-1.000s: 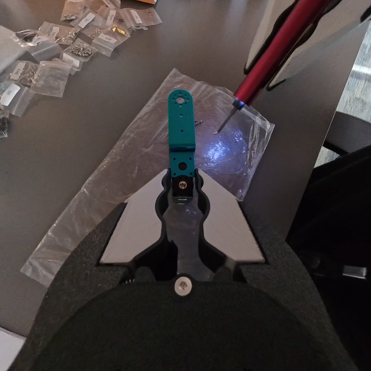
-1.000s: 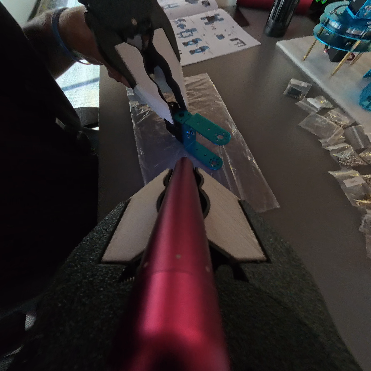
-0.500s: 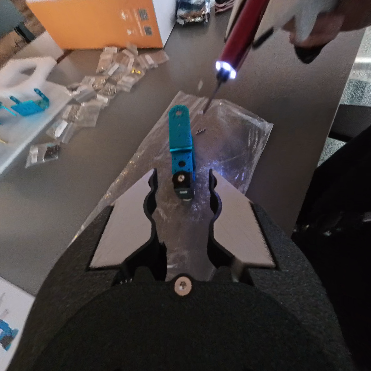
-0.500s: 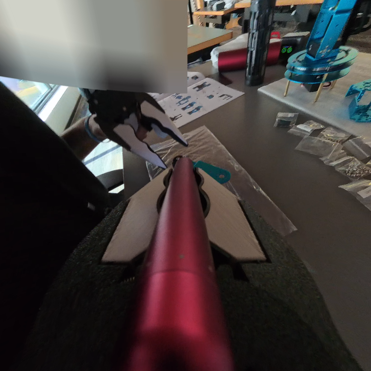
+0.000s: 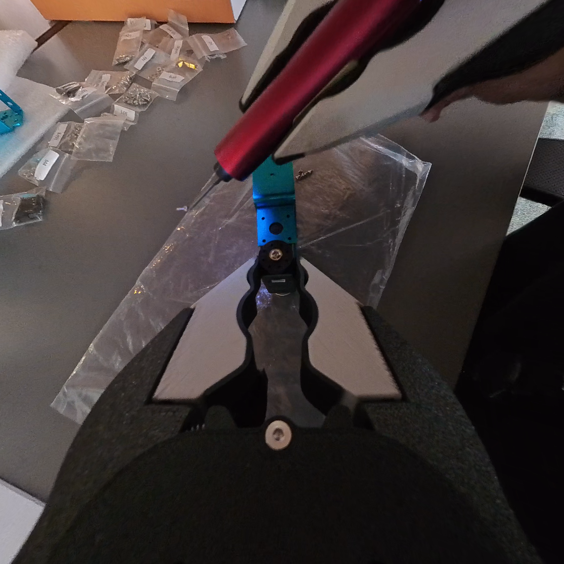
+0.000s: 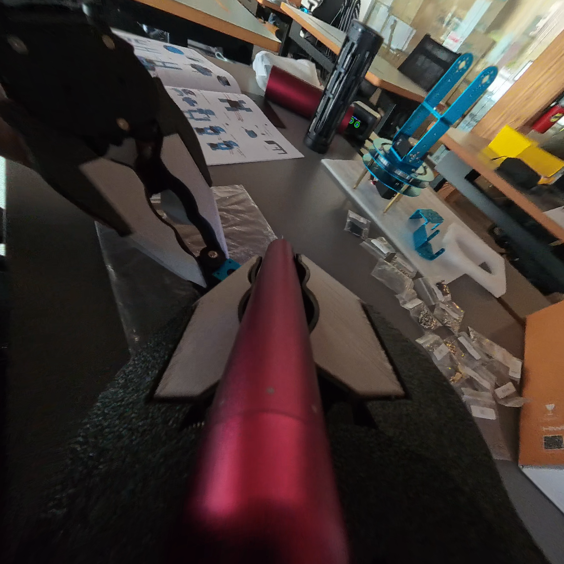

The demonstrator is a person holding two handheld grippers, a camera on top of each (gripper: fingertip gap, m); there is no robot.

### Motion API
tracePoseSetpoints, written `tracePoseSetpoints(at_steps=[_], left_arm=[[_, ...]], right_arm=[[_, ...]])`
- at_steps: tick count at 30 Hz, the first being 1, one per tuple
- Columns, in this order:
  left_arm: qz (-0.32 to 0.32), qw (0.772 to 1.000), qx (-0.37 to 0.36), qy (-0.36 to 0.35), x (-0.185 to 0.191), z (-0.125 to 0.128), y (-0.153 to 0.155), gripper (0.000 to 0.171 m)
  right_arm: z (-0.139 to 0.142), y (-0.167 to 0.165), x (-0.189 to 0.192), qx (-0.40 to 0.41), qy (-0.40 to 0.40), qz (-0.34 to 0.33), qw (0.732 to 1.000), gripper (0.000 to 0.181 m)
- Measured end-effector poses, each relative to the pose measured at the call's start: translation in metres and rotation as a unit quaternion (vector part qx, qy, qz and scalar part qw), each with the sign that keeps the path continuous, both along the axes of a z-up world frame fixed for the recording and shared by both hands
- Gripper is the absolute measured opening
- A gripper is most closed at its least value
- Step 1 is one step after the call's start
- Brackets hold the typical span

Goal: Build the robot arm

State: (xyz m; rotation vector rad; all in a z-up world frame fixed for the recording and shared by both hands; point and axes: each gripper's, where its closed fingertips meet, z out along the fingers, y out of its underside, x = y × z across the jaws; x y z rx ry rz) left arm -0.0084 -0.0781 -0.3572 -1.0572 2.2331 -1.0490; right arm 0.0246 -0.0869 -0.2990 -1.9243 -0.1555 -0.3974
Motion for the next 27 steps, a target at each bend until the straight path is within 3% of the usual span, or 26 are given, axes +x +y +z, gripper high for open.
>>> tracePoseSetpoints(at_steps=[5, 12, 27], left_arm=[[-0.003, 1.000, -0.016, 0.001, 0.000, 0.000, 0.000, 0.021], [0.002, 1.000, -0.023, 0.001, -0.002, 0.000, -0.001, 0.021], [0.002, 1.000, -0.014, 0.001, -0.005, 0.000, 0.000, 0.021]], right_arm=[[-0.017, 0.002, 0.004, -0.010, -0.045, -0.013, 0.999, 0.021], [-0.020, 0.004, 0.006, 0.006, -0.101, -0.026, 0.995, 0.022], [-0.020, 0.004, 0.004, 0.017, -0.096, -0.018, 0.995, 0.021]])
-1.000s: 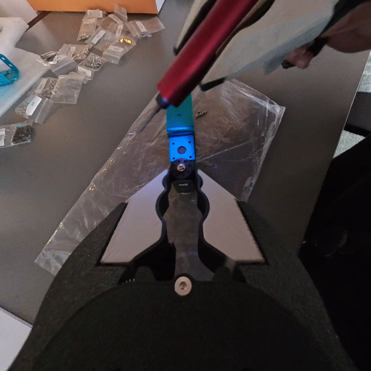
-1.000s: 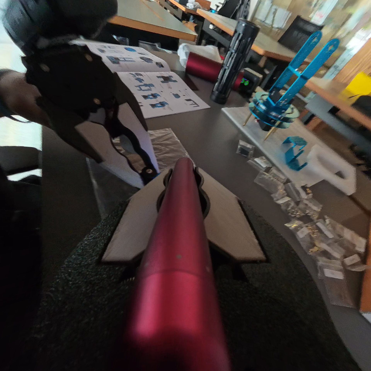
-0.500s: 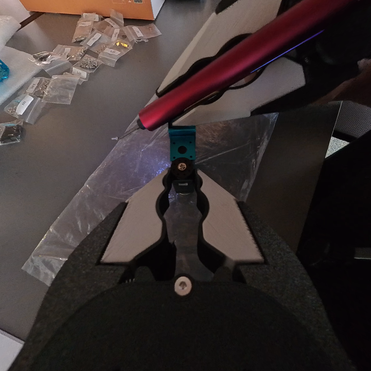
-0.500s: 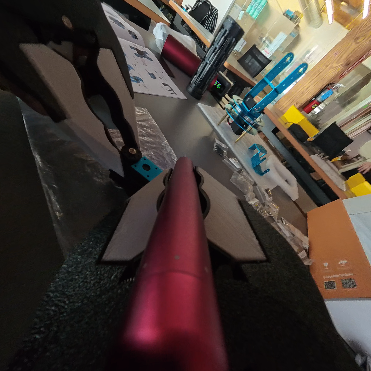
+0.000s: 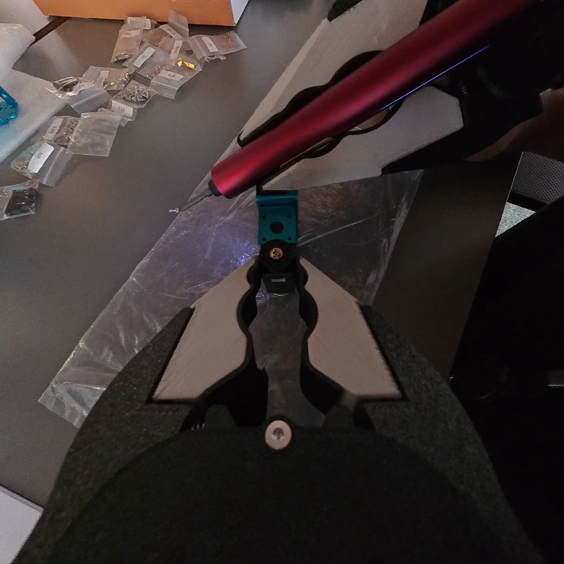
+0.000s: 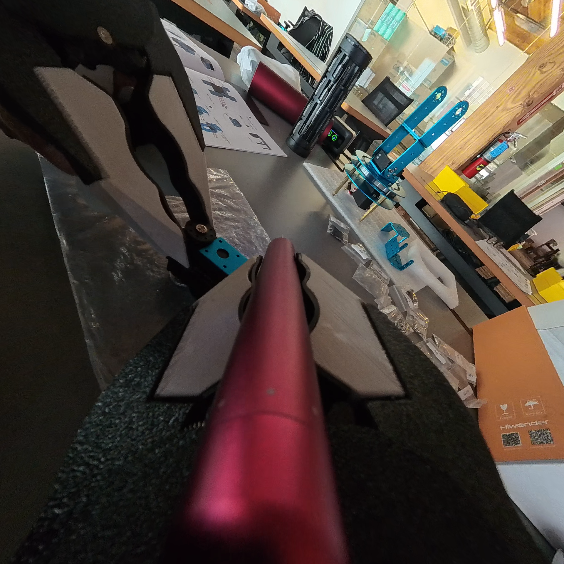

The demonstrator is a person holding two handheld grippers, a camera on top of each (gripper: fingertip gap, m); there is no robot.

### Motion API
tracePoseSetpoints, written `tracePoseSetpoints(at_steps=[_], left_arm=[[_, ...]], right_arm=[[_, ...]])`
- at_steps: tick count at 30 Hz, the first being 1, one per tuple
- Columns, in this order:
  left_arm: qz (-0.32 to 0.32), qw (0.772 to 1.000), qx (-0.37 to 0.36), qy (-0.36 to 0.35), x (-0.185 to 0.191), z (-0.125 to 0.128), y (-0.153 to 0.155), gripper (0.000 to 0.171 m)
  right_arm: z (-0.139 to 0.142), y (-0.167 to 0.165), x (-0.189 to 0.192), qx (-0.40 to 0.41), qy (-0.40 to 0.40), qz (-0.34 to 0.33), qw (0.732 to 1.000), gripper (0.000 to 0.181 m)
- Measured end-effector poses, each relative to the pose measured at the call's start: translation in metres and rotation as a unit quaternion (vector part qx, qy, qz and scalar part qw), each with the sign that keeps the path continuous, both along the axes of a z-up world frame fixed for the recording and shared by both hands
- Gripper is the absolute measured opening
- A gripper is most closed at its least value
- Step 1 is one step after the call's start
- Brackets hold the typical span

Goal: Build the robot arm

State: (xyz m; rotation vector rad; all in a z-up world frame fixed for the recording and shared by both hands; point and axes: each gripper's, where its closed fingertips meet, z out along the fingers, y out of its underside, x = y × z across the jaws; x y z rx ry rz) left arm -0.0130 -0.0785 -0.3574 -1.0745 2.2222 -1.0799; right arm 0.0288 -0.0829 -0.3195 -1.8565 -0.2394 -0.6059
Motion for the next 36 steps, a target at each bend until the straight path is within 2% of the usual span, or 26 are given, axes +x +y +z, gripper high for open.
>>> tracePoseSetpoints(at_steps=[15, 27, 36], left_arm=[[0.000, 1.000, 0.000, 0.004, -0.0023, -0.0003, 0.0017, 0.020], [-0.032, 0.999, -0.007, 0.007, -0.0027, -0.0003, 0.0017, 0.020], [-0.013, 1.000, -0.005, 0.009, -0.0036, -0.0002, 0.0025, 0.021]], right_arm=[[-0.0005, 0.0002, -0.0023, 0.001, -0.003, 0.006, 1.000, 0.021], [-0.0007, 0.0002, -0.0026, 0.001, -0.002, 0.007, 1.000, 0.021], [-0.0007, 0.0003, -0.0037, 0.002, -0.004, 0.009, 1.000, 0.022]])
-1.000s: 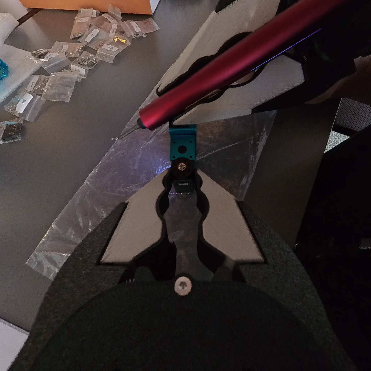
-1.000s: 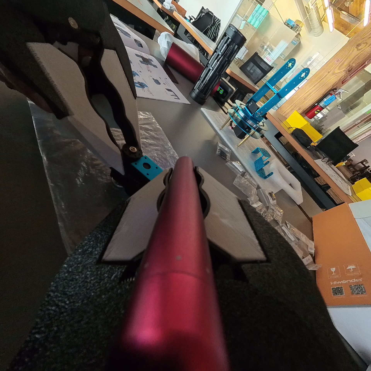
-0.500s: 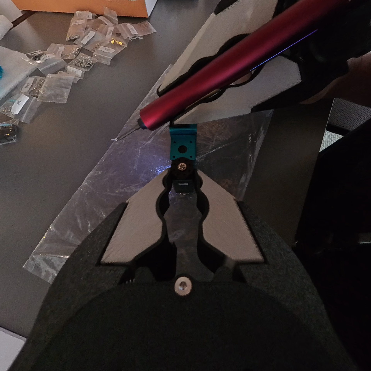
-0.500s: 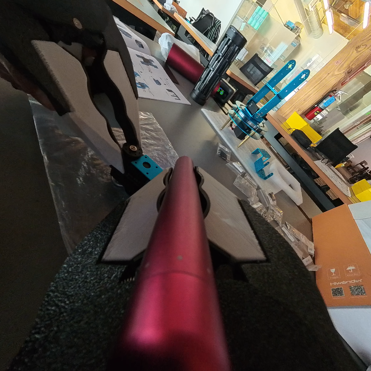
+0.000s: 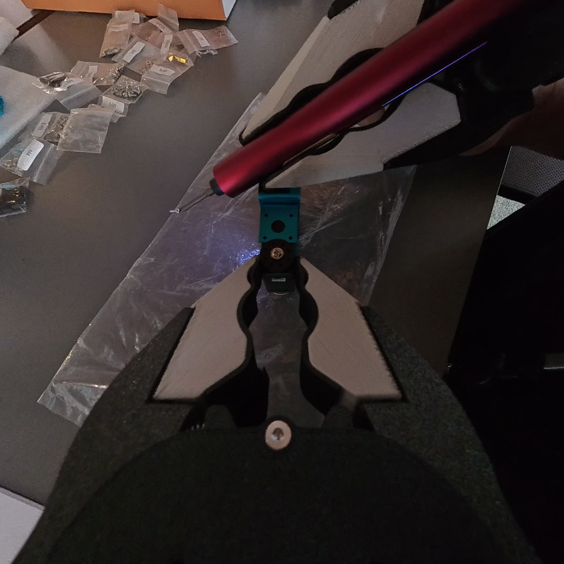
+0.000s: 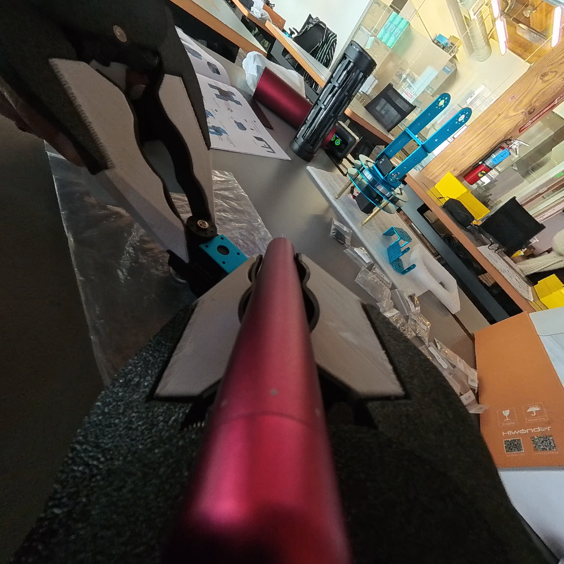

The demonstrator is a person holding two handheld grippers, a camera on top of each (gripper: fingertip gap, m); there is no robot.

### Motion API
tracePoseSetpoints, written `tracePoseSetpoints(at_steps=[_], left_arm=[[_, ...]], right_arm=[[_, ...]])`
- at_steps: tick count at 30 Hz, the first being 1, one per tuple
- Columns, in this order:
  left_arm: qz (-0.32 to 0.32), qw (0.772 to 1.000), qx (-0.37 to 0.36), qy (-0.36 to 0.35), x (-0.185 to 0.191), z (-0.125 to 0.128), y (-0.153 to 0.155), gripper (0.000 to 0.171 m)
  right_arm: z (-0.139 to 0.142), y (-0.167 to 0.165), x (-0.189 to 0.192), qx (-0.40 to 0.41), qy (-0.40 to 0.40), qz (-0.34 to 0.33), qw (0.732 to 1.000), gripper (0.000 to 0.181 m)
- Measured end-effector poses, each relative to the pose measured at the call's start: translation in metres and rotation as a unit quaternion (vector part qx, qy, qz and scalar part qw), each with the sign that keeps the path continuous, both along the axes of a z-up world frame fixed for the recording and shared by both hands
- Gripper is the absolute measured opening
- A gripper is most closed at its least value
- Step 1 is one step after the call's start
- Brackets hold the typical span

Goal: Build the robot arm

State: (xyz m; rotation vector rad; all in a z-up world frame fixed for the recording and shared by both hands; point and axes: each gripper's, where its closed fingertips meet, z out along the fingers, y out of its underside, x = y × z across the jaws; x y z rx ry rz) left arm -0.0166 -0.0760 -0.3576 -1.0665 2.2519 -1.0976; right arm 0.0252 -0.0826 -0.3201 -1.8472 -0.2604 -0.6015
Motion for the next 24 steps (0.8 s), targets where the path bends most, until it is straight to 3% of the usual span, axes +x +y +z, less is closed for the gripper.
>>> tracePoseSetpoints(at_steps=[23, 24], left_arm=[[-0.020, 1.000, -0.003, 0.003, -0.0001, 0.0004, -0.0004, 0.020], [-0.016, 1.000, -0.004, 0.001, 0.0020, -0.0002, -0.0003, 0.027]], right_arm=[[0.0004, -0.0003, -0.0015, 0.001, -0.006, 0.001, 1.000, 0.023], [0.0005, -0.0003, -0.0016, 0.001, -0.007, 0.001, 1.000, 0.023]])
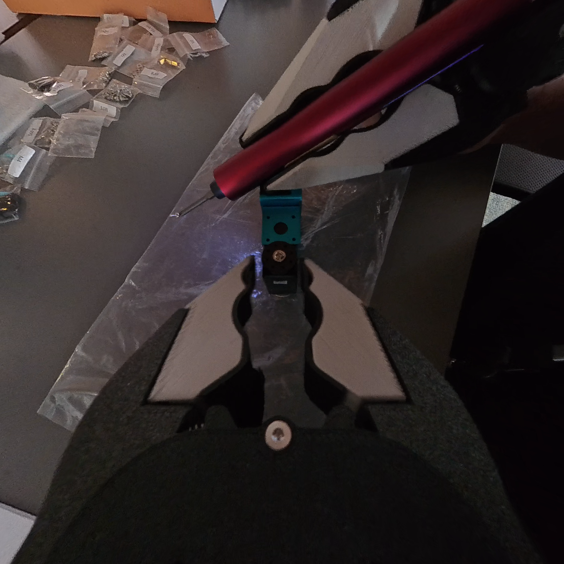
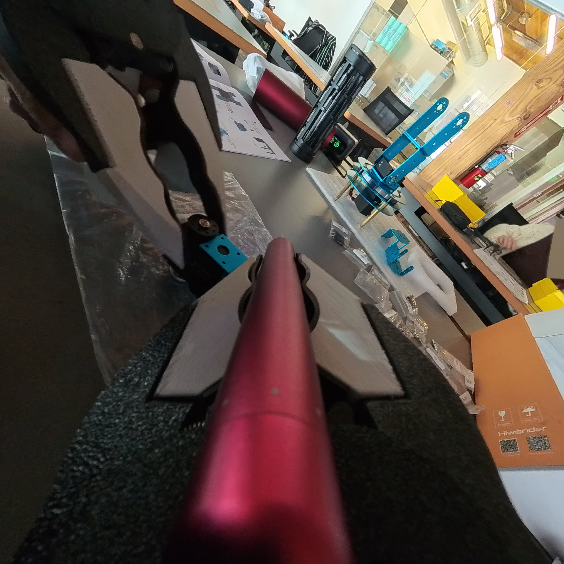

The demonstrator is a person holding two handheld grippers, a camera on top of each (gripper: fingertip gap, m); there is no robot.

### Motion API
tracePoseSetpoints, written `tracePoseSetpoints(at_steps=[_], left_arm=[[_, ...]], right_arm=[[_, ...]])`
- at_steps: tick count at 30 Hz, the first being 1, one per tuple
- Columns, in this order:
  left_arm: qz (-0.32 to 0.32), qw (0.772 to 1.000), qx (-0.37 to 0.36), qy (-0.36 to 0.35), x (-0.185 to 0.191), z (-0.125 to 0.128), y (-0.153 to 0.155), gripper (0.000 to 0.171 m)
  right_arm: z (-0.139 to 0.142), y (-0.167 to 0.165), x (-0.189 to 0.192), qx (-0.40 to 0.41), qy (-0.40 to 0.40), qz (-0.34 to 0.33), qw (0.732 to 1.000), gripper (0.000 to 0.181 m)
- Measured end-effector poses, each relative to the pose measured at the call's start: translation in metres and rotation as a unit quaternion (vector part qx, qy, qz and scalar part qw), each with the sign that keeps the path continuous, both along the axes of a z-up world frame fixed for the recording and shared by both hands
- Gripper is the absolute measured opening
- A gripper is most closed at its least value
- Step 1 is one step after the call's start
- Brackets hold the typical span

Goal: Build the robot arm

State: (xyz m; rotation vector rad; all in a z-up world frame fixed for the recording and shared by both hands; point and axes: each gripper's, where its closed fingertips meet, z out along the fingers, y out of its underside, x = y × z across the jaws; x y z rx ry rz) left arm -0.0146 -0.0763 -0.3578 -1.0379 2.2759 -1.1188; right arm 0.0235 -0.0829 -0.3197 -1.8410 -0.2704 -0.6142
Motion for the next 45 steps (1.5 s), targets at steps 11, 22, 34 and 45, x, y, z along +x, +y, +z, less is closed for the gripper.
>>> tracePoseSetpoints(at_steps=[11, 22, 34, 45], left_arm=[[0.012, 0.998, -0.046, 0.038, 0.013, 0.000, -0.019, 0.030], [0.025, 0.997, -0.066, 0.040, 0.015, 0.002, -0.019, 0.023], [-0.001, 1.000, 0.016, 0.023, 0.000, -0.010, -0.005, 0.032], [-0.025, 1.000, 0.011, -0.003, -0.004, -0.008, 0.000, 0.020]], right_arm=[[0.000, 0.000, 0.000, 0.000, -0.001, -0.001, 1.000, 0.023], [0.000, 0.000, 0.000, 0.001, -0.002, 0.000, 1.000, 0.021], [0.000, -0.001, 0.001, 0.001, 0.002, 0.000, 1.000, 0.023], [0.000, 0.000, 0.000, 0.000, 0.001, 0.001, 1.000, 0.024]])
